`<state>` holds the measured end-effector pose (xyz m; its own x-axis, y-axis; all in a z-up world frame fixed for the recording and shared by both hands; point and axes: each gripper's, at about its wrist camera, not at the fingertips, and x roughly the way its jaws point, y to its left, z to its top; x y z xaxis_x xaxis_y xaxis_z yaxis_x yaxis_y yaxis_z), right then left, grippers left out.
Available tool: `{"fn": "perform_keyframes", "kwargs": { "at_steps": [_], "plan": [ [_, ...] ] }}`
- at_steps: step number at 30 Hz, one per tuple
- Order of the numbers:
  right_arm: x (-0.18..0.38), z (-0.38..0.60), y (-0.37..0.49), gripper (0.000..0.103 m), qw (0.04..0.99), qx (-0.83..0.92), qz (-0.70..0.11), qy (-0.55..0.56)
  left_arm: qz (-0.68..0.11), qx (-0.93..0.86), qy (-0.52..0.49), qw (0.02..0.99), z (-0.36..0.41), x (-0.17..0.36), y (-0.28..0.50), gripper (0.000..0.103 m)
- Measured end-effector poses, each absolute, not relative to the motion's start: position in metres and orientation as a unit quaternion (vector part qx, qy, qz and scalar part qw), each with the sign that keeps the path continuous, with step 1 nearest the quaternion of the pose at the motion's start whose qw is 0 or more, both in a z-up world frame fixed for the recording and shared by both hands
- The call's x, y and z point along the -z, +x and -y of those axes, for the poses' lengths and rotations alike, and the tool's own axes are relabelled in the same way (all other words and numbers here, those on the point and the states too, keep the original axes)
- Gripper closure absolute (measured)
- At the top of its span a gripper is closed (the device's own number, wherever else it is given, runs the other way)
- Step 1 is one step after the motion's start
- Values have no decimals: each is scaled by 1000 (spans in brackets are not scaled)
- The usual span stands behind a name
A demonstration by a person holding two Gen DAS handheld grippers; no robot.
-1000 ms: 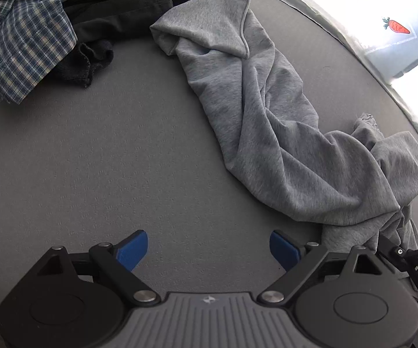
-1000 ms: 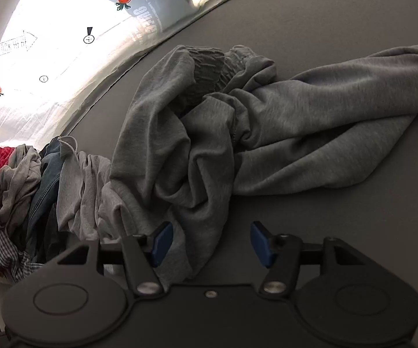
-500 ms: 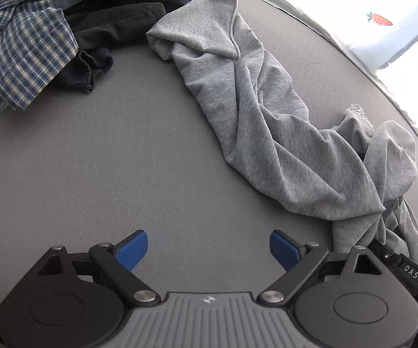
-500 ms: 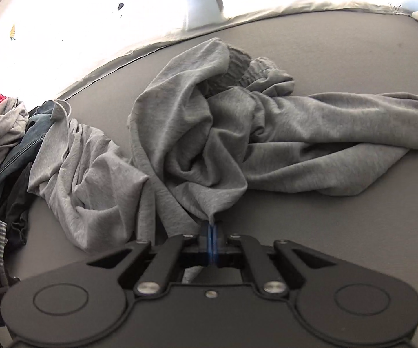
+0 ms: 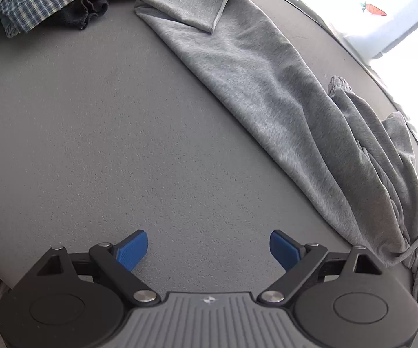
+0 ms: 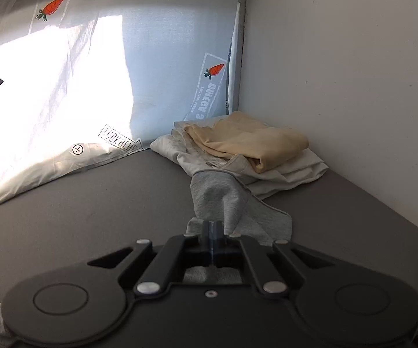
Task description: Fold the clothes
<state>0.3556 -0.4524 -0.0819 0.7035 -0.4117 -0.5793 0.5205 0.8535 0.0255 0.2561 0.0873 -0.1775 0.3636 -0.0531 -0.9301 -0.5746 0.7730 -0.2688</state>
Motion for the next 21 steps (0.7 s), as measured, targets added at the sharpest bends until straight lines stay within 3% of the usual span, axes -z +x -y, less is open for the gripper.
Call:
{"fn": "perform_keyframes", "kwargs": {
  "at_steps": [3, 8, 10, 12, 21],
  "plan": [
    [100, 424, 365, 88, 921, 195, -313, 125, -536, -171, -284, 776, -83, 174, 264, 12],
    [148, 317, 376, 85, 900, 78, -395, 164, -542, -179, -257, 780, -91, 171, 271, 12],
    [150, 271, 373, 80, 904, 21, -407, 132, -546, -185, -253, 777, -103, 171, 268, 12],
    [149, 226, 369, 67, 907, -30, -410, 93, -549, -192, -252, 774, -117, 173, 265, 12],
    [153, 89, 358, 56, 893, -143, -427, 6, -575, -166, -247, 762, -178, 182, 261, 11]
  ]
}}
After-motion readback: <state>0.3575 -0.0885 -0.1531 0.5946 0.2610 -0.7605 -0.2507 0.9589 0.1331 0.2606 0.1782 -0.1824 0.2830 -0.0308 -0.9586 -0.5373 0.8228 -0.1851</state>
